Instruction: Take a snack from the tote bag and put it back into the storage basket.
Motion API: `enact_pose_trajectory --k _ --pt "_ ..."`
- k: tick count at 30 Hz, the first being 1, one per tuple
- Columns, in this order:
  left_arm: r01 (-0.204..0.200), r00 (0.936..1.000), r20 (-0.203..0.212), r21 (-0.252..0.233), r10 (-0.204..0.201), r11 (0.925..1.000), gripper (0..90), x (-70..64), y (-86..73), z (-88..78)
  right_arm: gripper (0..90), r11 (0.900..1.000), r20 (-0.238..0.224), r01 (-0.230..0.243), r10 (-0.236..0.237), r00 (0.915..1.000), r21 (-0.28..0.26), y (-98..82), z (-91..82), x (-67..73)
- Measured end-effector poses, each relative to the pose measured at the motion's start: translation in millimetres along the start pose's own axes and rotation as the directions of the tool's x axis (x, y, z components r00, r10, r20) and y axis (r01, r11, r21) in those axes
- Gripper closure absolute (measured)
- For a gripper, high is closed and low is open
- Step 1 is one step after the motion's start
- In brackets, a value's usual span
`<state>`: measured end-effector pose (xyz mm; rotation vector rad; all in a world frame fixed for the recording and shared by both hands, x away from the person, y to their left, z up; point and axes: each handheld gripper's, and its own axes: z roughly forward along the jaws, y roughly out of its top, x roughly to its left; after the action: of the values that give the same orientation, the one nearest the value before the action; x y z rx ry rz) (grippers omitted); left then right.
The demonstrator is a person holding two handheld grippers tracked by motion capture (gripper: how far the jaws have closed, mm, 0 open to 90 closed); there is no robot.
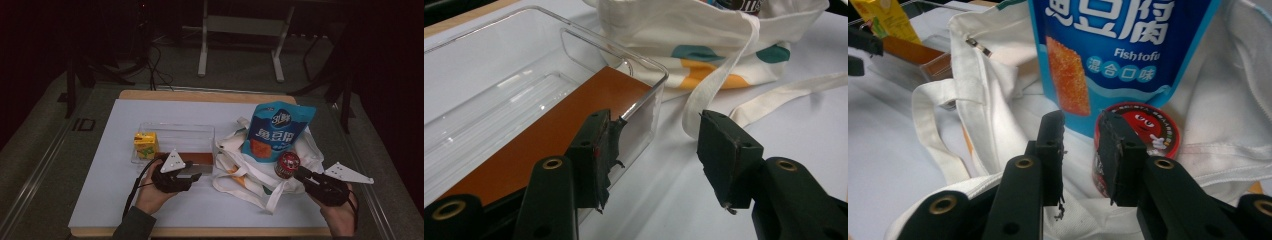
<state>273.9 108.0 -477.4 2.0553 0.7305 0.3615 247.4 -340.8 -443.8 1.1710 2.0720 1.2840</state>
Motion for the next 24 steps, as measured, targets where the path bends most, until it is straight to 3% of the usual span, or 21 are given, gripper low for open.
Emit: enact_pose_trajectory --k 13,24 --pt "0.000 0.9996 0.027 -0.029 0.000 0.9996 51.2 -5.4 -12.1 2.2 64.1 1.000 0.007 -0.020 0.020 0.9998 0.003 6.4 10.0 -9.2" --pt "0.009 0.9992 0.039 -0.009 -0.009 0.9999 50.0 -7.9 -27.4 14.5 62.8 0.999 0.033 -0.036 0.035 0.9988 0.025 12.5 23.2 -17.7"
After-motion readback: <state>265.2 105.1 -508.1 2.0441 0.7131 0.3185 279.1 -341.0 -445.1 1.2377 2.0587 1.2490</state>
